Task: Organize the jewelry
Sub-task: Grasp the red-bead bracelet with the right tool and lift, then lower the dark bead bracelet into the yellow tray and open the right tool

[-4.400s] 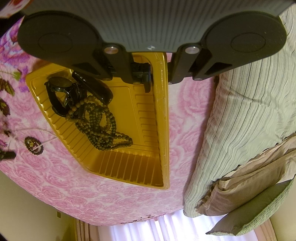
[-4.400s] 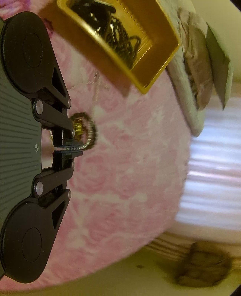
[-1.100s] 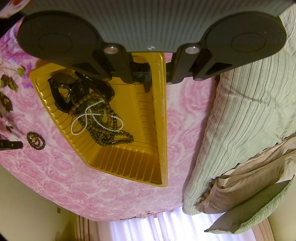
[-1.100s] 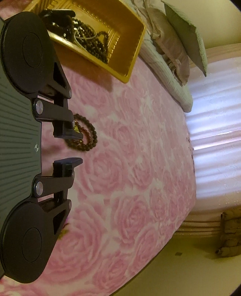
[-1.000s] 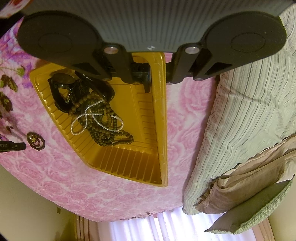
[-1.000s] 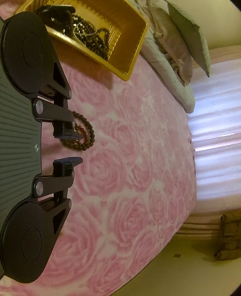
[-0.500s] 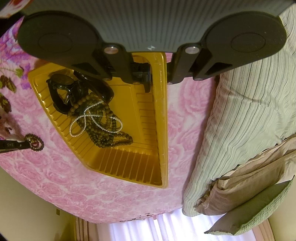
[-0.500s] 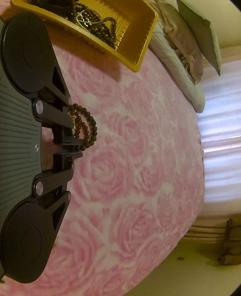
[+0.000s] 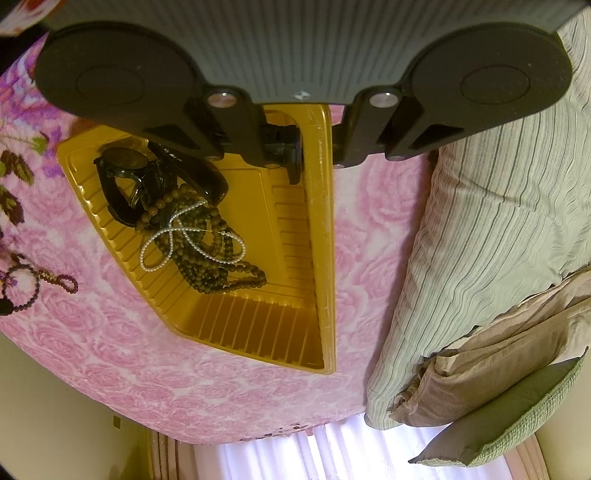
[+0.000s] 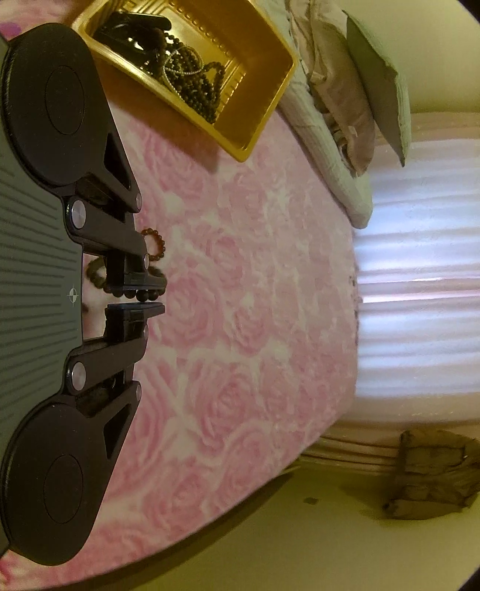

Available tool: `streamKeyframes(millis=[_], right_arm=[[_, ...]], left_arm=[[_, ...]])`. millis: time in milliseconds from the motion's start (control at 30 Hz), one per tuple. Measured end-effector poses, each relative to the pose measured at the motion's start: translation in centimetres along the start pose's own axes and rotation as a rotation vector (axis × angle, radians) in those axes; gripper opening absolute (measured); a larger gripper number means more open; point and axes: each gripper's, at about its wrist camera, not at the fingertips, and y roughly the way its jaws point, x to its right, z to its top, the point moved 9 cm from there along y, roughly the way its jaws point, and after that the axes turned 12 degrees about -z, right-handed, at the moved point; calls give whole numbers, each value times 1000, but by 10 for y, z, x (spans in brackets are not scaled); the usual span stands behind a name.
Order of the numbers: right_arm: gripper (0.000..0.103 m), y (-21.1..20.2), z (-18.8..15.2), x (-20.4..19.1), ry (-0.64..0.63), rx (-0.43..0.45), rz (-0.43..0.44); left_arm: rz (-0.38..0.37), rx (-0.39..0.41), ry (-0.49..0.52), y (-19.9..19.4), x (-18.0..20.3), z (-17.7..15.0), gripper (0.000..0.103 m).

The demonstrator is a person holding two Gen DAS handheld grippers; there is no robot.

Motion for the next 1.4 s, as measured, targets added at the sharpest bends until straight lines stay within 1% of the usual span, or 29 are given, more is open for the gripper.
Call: streamKeyframes(millis=[200, 433, 767, 1100, 1267, 1400], right_arm=[[6, -14, 7, -2, -37, 28, 3], [6, -21, 12, -13, -79, 46, 19], [6, -24, 18, -35, -128, 57, 62], [6, -27, 25, -49, -147, 65, 94], [6, -32, 28, -61, -162, 67, 124], [6, -41, 34, -80, -177, 70, 181]], left_arm=[[0, 0, 1, 0, 0, 0, 3], [0, 0, 0, 0, 0, 0, 3], [0, 0, 1, 0, 0, 0, 3], [0, 0, 2, 0, 0, 0, 3], [0, 0, 2, 0, 0, 0, 3], [-1, -1, 4, 0, 0, 0, 3]])
